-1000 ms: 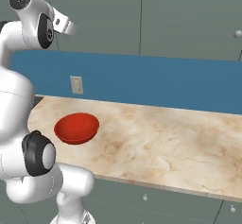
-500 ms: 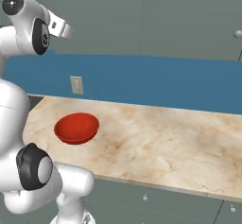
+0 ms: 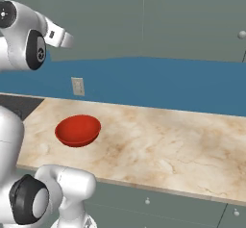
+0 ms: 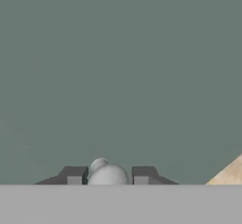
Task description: Open the cabinet. Pick the tangerine and banana from the cabinet and place them into the bowl. Then close the cabinet.
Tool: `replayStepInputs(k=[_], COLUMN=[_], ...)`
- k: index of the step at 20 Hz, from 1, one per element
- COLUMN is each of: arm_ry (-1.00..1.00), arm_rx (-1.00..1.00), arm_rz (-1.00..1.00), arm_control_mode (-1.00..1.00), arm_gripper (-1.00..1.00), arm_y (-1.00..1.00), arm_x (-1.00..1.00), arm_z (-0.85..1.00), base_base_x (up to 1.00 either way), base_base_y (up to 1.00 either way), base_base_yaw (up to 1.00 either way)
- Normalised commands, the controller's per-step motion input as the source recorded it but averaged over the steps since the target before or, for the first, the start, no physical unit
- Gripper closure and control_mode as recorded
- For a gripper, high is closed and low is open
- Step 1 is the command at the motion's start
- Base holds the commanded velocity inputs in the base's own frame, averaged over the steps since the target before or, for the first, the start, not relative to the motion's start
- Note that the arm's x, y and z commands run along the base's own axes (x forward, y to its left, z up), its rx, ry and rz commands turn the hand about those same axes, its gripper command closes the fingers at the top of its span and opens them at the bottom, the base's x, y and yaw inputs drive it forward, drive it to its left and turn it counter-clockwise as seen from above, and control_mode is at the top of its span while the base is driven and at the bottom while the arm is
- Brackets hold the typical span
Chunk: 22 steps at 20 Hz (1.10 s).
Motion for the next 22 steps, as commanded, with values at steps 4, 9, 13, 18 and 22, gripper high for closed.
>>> replayStepInputs(k=[4,9,13,18,22], arm_ry=[0.01,0.00,0.00,0.03,0.03], arm_rx=[0.00,0.00,0.00,0.00,0.00], arm_rz=[0.00,0.00,0.00,0.00,0.04], arm_control_mode=[-1.00,-1.00,-1.00,-1.00,-1.00], arm_gripper=[1.00,1.00,1.00,1.00,1.00], arm_y=[-0.38,-0.47,-0.51,-0.43,-0.35], arm_x=[-0.84,-0.80,-0.79,-0.71,-0.56], arm_z=[0.04,0.00,0.00,0.00,0.00], base_base_x=[0.00,0.00,0.00,0.00,0.00], base_base_y=[0.00,0.00,0.00,0.00,0.00], base_base_yaw=[0.00,0.00,0.00,0.00,0.00])
